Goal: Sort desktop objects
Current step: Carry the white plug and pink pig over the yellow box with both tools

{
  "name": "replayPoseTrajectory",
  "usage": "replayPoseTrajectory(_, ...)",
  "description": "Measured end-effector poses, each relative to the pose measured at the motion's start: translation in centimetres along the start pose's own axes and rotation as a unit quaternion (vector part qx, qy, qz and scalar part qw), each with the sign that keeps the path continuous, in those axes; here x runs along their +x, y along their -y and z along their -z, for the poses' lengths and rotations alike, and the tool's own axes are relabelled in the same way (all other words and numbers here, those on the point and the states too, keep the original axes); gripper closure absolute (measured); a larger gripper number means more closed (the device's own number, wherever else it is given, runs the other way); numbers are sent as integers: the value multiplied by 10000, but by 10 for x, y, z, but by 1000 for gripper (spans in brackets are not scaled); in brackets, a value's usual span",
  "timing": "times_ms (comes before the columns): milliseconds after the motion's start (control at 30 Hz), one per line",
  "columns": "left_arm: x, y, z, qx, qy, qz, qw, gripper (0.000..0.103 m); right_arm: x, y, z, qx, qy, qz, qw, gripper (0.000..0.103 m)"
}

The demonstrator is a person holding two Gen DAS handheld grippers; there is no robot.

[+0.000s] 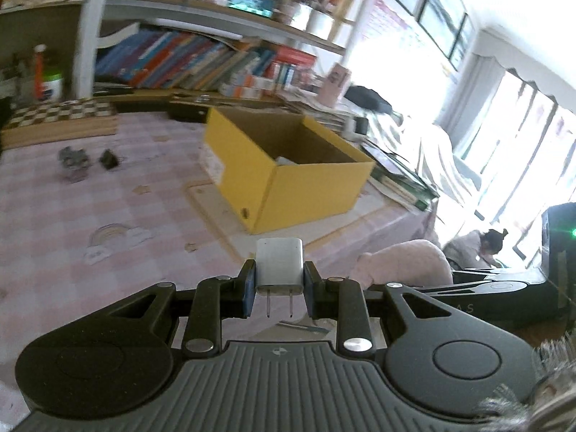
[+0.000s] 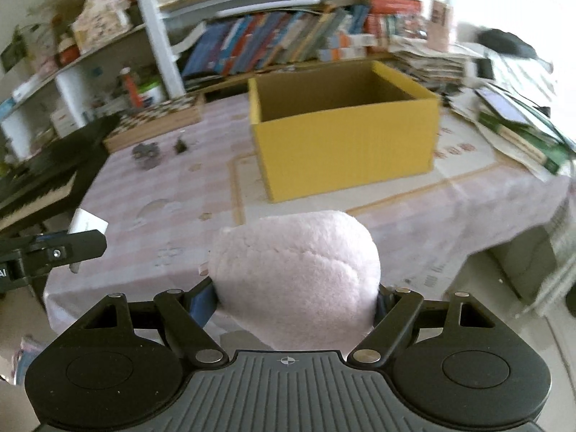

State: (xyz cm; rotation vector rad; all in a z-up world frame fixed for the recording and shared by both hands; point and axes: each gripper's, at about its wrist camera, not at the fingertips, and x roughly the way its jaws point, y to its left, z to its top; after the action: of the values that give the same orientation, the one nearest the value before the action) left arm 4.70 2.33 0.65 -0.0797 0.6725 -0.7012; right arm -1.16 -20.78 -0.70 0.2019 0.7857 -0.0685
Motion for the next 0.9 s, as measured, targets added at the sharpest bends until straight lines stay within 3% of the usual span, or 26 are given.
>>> replayPoseTrajectory(333,45,36,-24,305,-104,346,9989,79,2,48,-13,343,16,258,9991,21)
replayPoseTrajectory(900,117,83,-92,445,287,251,9983,79,25,123,-87,149,350,96,9992,21)
